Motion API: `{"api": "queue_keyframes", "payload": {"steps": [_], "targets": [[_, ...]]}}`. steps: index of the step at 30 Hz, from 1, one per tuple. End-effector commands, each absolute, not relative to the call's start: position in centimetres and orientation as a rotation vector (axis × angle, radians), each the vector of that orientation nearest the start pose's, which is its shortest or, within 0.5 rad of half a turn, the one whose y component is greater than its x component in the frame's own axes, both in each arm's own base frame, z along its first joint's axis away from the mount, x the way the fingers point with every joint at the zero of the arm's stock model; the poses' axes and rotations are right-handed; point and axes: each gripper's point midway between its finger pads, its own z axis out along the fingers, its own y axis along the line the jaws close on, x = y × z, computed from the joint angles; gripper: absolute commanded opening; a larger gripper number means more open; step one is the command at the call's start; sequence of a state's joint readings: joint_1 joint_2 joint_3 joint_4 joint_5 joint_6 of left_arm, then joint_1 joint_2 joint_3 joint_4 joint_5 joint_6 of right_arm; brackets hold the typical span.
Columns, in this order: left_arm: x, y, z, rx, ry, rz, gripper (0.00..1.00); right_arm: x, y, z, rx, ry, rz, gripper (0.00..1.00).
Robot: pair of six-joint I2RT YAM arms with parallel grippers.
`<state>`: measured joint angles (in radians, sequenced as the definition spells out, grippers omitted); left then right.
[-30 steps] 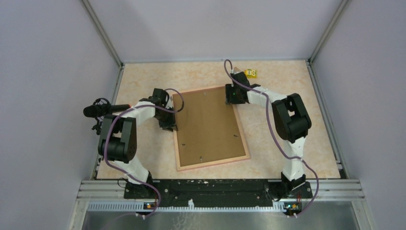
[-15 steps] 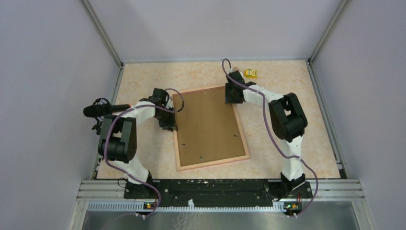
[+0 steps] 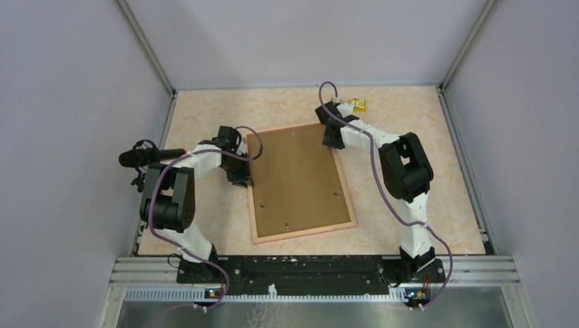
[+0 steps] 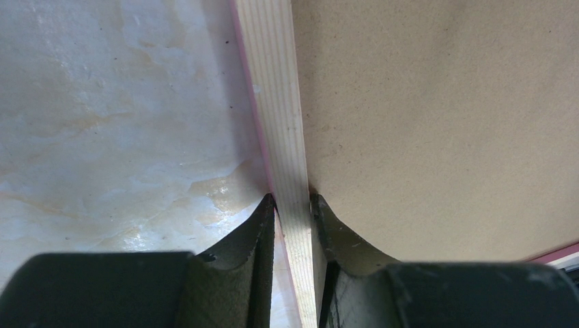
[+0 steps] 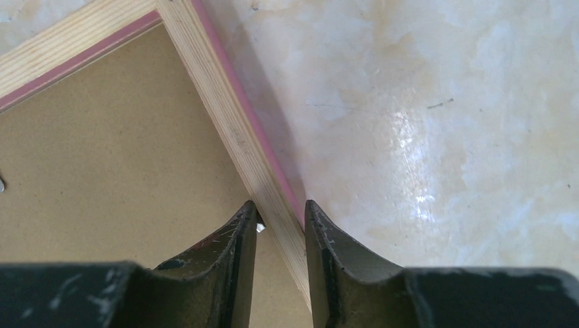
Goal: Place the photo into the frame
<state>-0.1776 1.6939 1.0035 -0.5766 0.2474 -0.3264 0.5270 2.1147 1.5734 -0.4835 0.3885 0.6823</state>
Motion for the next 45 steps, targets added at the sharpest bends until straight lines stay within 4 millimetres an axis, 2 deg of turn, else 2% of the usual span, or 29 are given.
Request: {"api": "queue_keyframes", "payload": {"steps": [1,7,10,12,15,18,19,21,22,24,28,30,34,38,41,45], "targets": [[29.8,-11.4,1.6,-0.127,2.882,-0.469,0.28,40.9,19.7,2.2,0.342,2.567,-0.266,0.0],[29.8,-11.5,1.7,-0.127,2.881,-0.476,0.27,39.5,20.8,1.1,0.394,2.601,-0.219,0.0],[29.8,-11.6,1.8,-0.126,2.875,-0.489,0.27,40.2,22.6,1.6,0.35,2.6,-0.082,0.0],[29.8,-11.7,1.9,-0.125,2.874,-0.493,0.27,40.9,23.8,2.8,0.276,2.578,0.005,0.0],[29.9,-11.9,2.2,-0.121,2.864,-0.51,0.27,42.2,24.3,7.1,0.152,2.503,0.05,0.46],[30.1,-12.1,2.9,-0.117,2.844,-0.54,0.29,42.6,23.1,11.9,0.078,2.389,0.029,0.88],[30.2,-12.1,3.1,-0.117,2.836,-0.547,0.3,42.2,22.5,12.7,0.063,2.372,0.022,0.97],[30.2,-12.0,3.5,-0.122,2.824,-0.553,0.31,40.7,21.6,13.9,0.022,2.371,0.016,0.99],[30.3,-12.0,3.8,-0.121,2.814,-0.566,0.31,39.6,21.5,13.7,-0.006,2.398,0.037,0.99],[30.4,-12.0,4.2,-0.12,2.799,-0.578,0.32,36.8,21.0,12.8,-0.032,2.458,0.071,0.99],[30.3,-12.4,4.3,-0.114,2.798,-0.626,0.32,31.2,21.0,10.6,-0.008,2.582,0.245,0.99],[30.1,-12.7,4.4,-0.109,2.8,-0.662,0.31,29.2,20.7,10.0,0.018,2.619,0.288,0.99],[29.8,-13.0,4.4,-0.115,2.806,-0.691,0.32,27.0,21.7,9.8,-0.079,2.597,0.392,0.95],[29.2,-11.8,4.4,-0.189,2.833,-0.585,0.35,25.3,21.2,8.0,-0.152,2.643,0.389,0.85],[28.6,-11.6,4.9,-0.236,2.828,-0.583,0.35,24.8,20.4,7.0,-0.211,2.648,0.34,0.78],[28.8,-11.9,5.1,-0.219,2.811,-0.604,0.35,25.3,19.1,7.3,-0.245,2.585,0.25,0.72]]}}
